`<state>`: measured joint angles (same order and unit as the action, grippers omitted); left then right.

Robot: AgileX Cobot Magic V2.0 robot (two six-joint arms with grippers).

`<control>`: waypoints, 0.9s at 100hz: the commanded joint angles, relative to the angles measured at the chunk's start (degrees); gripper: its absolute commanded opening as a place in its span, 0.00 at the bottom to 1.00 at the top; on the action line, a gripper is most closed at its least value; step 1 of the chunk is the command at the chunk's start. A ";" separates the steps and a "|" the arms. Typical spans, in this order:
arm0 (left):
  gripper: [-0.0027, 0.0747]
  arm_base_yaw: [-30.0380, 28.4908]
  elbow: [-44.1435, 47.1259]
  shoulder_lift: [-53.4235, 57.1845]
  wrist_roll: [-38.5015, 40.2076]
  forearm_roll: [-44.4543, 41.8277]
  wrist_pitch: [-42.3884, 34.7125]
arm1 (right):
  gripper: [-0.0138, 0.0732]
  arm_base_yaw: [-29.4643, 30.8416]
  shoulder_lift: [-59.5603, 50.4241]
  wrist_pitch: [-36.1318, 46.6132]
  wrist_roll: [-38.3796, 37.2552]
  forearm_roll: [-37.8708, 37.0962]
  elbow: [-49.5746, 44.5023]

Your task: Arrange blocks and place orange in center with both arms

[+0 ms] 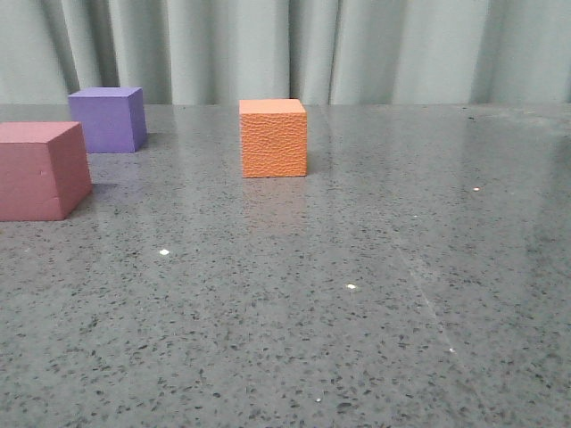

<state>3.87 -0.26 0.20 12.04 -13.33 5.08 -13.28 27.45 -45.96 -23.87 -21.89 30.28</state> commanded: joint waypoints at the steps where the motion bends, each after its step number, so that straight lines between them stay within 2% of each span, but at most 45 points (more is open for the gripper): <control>1: 0.01 -0.09 3.12 1.87 -0.11 0.51 -3.94 | 0.08 0.36 0.18 3.03 0.49 -1.63 1.38; 38: 0.01 -0.09 3.12 1.87 -0.11 0.51 -3.94 | 0.08 0.36 -0.93 3.43 0.63 -1.69 1.12; 50: 0.01 -0.09 3.12 1.87 -0.11 0.51 -3.94 | 0.08 0.41 -5.36 10.44 0.90 -1.84 -1.87; 60: 0.01 -0.09 3.12 1.87 -0.11 0.51 -3.94 | 0.08 0.41 -10.51 20.27 1.65 -1.31 -6.53; 69: 0.01 -0.09 3.12 1.87 -0.11 0.51 -3.94 | 0.08 0.41 -15.31 26.67 4.62 2.56 -11.49; 90: 0.01 -0.09 3.12 1.87 -0.11 0.51 -3.94 | 0.08 2.21 -25.01 34.06 21.37 18.09 -22.37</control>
<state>3.87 -0.26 0.20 12.04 -13.33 5.08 -12.51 4.96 -19.98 -9.24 -9.39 9.71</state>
